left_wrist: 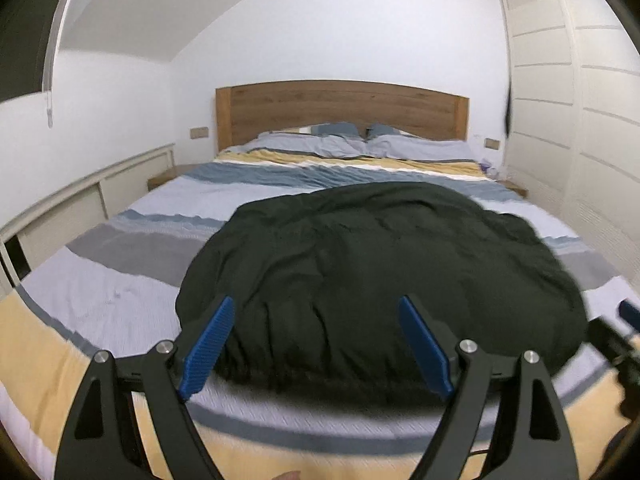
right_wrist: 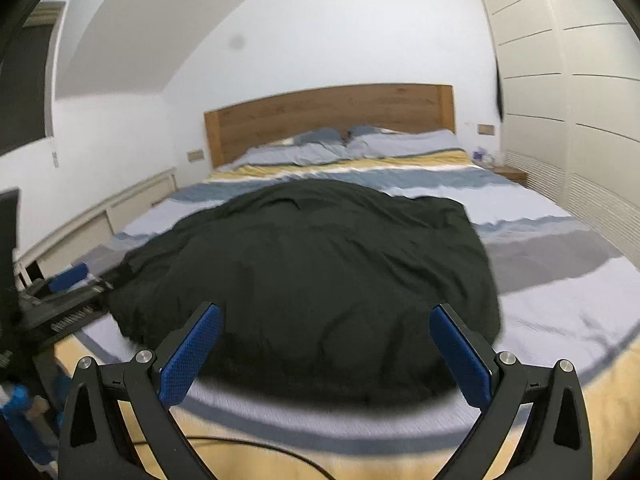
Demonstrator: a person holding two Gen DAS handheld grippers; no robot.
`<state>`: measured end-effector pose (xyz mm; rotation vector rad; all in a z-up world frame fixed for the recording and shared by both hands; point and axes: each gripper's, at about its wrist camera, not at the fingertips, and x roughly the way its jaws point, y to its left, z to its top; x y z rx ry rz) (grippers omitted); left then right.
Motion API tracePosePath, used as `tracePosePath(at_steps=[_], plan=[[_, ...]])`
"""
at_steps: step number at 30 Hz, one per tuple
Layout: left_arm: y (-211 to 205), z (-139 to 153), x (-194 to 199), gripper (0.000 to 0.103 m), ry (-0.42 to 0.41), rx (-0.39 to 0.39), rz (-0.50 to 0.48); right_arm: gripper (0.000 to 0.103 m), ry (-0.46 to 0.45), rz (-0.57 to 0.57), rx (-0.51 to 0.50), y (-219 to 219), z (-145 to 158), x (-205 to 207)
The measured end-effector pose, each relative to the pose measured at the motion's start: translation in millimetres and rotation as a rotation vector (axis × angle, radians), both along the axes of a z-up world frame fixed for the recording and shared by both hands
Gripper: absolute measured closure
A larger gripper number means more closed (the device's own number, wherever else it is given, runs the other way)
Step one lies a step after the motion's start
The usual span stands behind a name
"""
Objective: Fold large clothes
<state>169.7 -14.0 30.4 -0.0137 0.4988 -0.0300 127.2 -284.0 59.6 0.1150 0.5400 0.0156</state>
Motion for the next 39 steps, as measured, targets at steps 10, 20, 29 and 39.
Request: tracePosePath(at_steps=[10,20,29,39], plan=[[-1,43,-88,0.019,0.009,0.007,-0.072,0.001,0.059,-0.041,-0.052,4,32,-66],[7,58,-153,0.019,0.019,0.011,-0.083,0.001,0.056,-0.042,-0.097,11,62,-113],[26,68,-184,0.019,0.024,-0.006,-0.065,0.001,0.053,-0.042,-0.141,19,78,-146],[44,71,-212,0.019,0.023,0.002,-0.046,0.001,0.053,-0.038,-0.151,27,86,-171]])
